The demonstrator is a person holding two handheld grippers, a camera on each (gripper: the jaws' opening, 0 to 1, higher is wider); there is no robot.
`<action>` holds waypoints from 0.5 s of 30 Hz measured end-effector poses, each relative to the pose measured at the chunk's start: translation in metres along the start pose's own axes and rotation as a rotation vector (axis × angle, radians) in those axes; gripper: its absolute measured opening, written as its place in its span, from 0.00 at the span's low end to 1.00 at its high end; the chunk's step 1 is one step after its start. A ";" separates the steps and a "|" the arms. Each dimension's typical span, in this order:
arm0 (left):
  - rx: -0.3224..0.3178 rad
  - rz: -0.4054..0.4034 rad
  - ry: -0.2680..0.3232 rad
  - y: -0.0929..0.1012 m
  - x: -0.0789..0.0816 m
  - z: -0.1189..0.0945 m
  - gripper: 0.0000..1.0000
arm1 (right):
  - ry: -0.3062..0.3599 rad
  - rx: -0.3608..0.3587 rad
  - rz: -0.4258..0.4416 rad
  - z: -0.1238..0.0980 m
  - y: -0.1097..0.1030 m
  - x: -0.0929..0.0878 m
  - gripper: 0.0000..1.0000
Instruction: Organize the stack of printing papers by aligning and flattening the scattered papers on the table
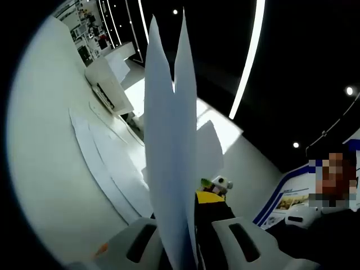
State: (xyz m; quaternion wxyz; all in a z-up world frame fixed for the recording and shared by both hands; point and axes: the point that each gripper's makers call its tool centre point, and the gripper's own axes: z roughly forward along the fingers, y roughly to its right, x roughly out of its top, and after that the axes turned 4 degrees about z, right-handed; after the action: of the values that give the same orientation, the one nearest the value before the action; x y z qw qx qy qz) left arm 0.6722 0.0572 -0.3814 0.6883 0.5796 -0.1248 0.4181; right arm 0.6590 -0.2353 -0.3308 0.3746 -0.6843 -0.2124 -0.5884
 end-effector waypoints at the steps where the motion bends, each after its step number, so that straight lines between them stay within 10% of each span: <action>1: 0.000 0.000 0.000 0.000 0.000 0.000 0.06 | 0.012 0.009 0.006 -0.001 -0.002 0.003 0.00; 15: 0.001 -0.002 0.000 -0.003 0.002 -0.002 0.06 | 0.125 0.097 0.042 -0.010 -0.031 0.037 0.00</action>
State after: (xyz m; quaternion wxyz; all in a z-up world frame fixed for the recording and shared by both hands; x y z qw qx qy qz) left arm 0.6752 0.0597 -0.3824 0.6884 0.5801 -0.1240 0.4174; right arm 0.6377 -0.2293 -0.2871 0.4320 -0.6318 -0.2026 -0.6109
